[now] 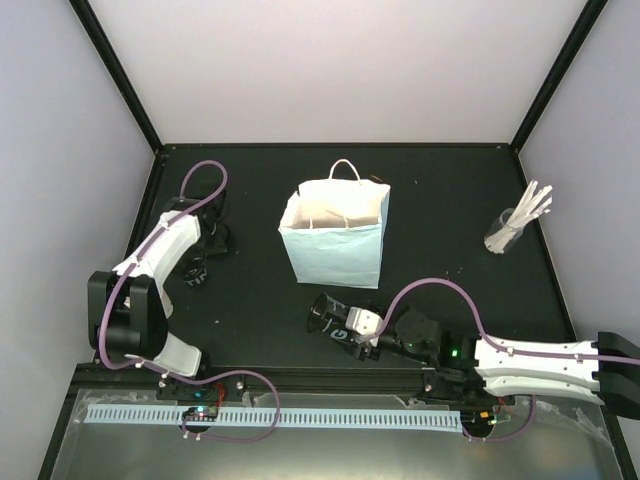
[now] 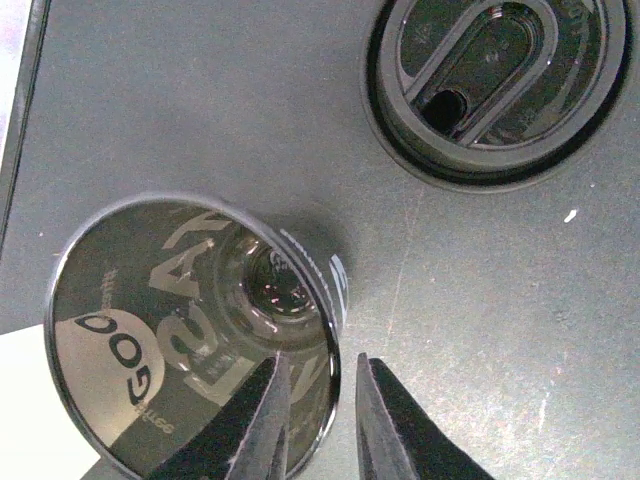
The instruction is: Pack the takeout coffee
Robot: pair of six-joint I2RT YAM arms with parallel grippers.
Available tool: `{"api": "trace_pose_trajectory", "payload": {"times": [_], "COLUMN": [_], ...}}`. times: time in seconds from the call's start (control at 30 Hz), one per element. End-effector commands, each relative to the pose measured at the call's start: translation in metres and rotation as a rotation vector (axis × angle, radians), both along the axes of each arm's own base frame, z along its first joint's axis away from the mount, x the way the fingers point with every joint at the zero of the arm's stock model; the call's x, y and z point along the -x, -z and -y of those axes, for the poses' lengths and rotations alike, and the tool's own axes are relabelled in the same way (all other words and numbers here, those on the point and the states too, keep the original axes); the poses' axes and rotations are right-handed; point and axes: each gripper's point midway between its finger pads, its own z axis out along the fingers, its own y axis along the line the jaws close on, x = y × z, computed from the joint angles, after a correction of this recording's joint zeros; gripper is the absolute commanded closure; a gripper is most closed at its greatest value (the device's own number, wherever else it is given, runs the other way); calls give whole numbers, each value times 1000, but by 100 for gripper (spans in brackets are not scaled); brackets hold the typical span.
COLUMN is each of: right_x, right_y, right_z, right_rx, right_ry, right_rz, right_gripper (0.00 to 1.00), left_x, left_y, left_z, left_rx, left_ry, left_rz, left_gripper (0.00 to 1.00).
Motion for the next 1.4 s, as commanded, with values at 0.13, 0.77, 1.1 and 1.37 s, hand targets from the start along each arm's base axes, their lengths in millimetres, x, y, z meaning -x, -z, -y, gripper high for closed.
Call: {"api": "trace_pose_trajectory", "payload": {"times": [0.13,0.77,1.1,1.37], "right_x": [2,0,2,3], "right_y": [-6,-8,-15,-21], "right_z": [-4,-13,-17,-18], "right_rx": [-54,-83,-90,-110], "right_ry": [-8,-9,-34,-47], "right_rz": [-4,-6,27,35], "right_gripper": [24,24,23,23], "left_x": [-9,54,120,145], "left_y": [-24,-100,-126,-109], "left_z": [19,118,205,238], "left_rx": [124,595,1165,1318], "left_ry": [48,382,686,760], "left_rz": [87,280,392,369], "left_gripper": [63,24,19,36]}}
